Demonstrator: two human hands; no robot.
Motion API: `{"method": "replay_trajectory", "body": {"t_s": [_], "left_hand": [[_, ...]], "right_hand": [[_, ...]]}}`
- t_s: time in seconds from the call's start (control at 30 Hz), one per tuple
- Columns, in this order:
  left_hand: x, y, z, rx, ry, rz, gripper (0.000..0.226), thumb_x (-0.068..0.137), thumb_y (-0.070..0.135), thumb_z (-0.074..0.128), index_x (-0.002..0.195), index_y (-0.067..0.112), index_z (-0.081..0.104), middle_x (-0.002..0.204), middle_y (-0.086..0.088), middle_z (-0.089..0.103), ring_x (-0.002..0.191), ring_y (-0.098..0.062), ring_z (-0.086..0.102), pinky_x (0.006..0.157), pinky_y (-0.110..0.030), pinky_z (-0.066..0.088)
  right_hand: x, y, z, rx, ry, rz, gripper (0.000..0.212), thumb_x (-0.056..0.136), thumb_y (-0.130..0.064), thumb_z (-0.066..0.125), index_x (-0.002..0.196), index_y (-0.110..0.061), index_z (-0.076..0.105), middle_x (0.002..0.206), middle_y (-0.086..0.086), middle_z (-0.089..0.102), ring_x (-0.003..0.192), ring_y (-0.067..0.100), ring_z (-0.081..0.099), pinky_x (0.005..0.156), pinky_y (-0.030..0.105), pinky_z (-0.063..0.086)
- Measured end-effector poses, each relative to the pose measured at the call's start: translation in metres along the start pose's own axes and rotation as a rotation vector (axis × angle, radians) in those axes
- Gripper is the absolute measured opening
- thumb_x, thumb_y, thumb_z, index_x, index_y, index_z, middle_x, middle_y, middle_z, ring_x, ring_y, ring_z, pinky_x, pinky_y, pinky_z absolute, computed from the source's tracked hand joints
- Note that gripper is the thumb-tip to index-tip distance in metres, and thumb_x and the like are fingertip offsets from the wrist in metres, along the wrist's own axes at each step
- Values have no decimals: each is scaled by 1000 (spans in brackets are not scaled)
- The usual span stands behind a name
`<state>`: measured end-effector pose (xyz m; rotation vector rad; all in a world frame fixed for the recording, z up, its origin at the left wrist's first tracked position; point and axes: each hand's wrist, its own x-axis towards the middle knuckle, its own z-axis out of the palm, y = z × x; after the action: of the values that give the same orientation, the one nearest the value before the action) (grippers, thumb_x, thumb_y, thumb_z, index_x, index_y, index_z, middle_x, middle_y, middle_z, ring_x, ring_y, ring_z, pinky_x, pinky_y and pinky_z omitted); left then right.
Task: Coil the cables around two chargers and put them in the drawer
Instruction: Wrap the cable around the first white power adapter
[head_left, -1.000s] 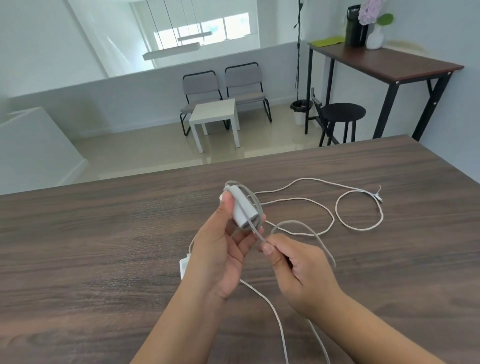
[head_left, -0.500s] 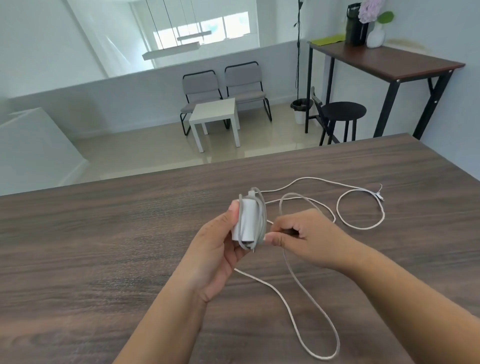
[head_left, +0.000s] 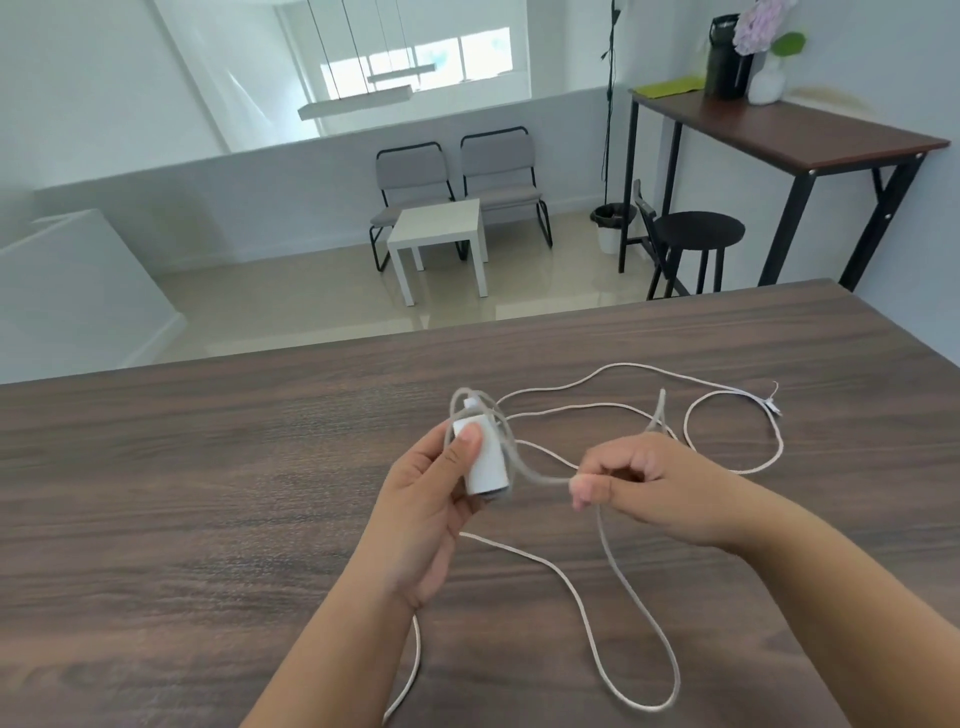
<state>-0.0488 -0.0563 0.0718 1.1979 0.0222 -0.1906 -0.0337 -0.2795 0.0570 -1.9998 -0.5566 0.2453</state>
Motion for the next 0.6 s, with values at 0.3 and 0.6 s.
{"method": "replay_trajectory", "body": {"t_s": [0.3, 0.6], "left_hand": [[4, 1, -24, 11, -214, -169, 67, 65, 33, 87, 127, 19, 64, 117, -9, 68, 94, -26, 68, 74, -30, 59], [2, -1, -20, -312, -259, -53, 76, 52, 35, 95, 117, 5, 69, 112, -13, 69, 103, -29, 69, 91, -41, 56]], "right_hand": [[-5, -7, -44, 993, 610, 119, 31, 97, -32, 45, 79, -14, 63, 45, -6, 25, 35, 6, 19, 36, 19, 16], [5, 58, -42, 149, 791, 316, 23, 91, -36, 60, 83, -20, 75, 49, -7, 47, 47, 7, 36, 55, 24, 32]]}}
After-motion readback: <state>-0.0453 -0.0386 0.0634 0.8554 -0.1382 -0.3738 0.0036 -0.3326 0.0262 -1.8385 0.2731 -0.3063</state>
